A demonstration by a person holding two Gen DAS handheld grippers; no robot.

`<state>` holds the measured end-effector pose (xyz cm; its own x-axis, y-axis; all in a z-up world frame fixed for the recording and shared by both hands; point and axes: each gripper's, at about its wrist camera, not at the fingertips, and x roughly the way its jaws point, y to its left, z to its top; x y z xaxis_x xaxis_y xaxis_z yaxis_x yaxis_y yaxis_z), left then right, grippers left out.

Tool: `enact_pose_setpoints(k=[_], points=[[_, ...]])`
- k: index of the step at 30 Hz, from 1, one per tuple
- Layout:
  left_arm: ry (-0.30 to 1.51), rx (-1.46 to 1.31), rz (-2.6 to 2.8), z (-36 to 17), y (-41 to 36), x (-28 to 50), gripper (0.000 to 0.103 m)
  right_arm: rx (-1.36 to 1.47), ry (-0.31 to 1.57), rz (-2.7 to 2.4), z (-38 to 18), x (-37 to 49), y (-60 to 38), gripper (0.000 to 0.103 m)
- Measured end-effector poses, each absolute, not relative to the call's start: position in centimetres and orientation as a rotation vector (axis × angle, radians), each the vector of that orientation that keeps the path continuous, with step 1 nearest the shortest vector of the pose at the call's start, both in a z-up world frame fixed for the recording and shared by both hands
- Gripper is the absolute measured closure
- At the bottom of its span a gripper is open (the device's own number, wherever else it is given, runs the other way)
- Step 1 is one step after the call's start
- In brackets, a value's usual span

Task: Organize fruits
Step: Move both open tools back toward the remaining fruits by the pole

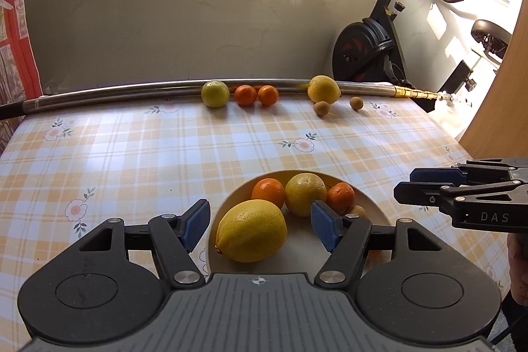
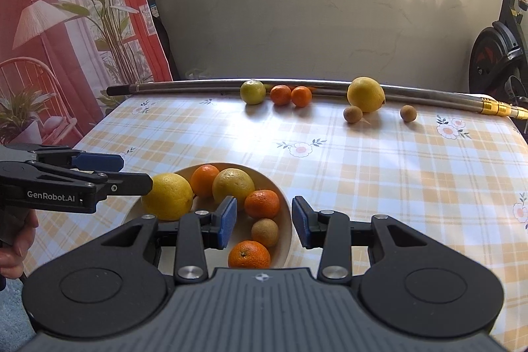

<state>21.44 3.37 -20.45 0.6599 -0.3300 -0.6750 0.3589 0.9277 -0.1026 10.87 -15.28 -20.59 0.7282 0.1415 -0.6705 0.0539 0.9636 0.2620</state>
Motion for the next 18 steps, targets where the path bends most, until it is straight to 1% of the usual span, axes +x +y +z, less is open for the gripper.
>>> enact_pose_setpoints(k=[11,18], points=[[0.726,-0.025,-0.342,-16.5,6.8,22.3,0.033,0.273,0.684,-0.011,-18.6,11.0,-18.3,0.062],[0.713,-0.062,-0.292,-15.3,8.3,23.2,0.033,0.279,0.660,-0.052,-18.4,11.5,-20.4,0.062]])
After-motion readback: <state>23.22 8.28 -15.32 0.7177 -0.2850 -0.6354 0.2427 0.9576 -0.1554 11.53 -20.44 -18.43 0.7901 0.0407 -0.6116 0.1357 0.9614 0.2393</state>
